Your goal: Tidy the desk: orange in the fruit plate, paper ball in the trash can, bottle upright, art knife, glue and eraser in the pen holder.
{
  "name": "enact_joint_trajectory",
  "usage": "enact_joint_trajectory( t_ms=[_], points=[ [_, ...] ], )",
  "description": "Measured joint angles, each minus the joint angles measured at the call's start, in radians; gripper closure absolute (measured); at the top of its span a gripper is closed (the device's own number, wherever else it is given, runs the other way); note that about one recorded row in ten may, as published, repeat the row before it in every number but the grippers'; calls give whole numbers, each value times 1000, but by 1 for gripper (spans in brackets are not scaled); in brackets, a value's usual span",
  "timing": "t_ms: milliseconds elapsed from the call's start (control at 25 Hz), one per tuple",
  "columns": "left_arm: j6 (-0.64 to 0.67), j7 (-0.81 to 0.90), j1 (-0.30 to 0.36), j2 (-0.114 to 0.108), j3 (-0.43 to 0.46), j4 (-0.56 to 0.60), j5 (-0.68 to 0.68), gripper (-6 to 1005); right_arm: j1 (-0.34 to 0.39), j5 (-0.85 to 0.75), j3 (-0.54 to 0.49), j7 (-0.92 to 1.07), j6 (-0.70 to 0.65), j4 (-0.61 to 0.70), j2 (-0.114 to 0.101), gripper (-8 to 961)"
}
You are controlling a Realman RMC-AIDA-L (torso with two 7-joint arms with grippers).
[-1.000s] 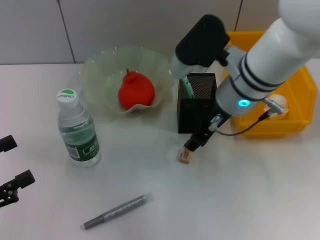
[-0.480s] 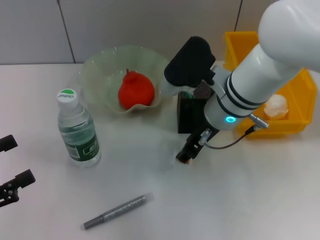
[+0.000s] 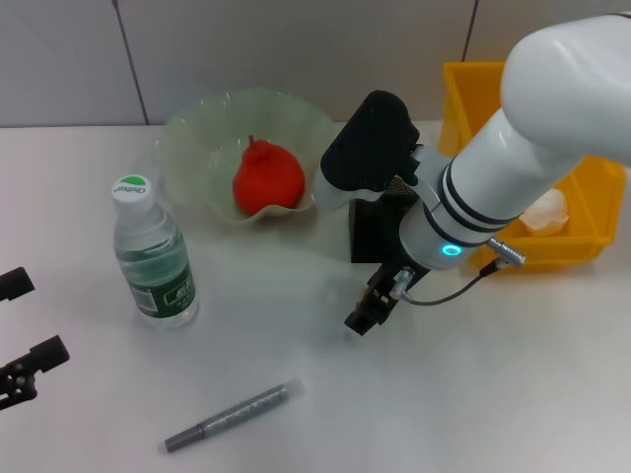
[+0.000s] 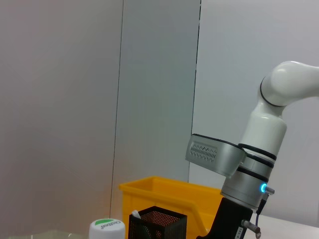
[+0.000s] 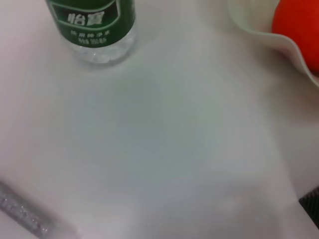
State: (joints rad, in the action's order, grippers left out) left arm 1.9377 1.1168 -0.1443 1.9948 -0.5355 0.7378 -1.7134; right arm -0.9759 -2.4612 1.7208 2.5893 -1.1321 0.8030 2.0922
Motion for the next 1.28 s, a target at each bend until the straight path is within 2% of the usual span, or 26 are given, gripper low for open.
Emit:
enact_joint_trajectory(
  t_ms=[320,1080,1200,1280],
  points=[
    [0,0,3,1,3,0,0,144,1,1,3,2,36,-25,0,322],
    [-6,0,-2,3,7,0,0,146,2,15,-6,5,44,-41,0,453],
    [-7,0,-3,4,7,0,0,146,10,15,-7,9,30,-4,-4,502],
    [-6,0,-2,4,8,0,0,146,31,8,-22,11,-13,70,-7,535]
  ],
)
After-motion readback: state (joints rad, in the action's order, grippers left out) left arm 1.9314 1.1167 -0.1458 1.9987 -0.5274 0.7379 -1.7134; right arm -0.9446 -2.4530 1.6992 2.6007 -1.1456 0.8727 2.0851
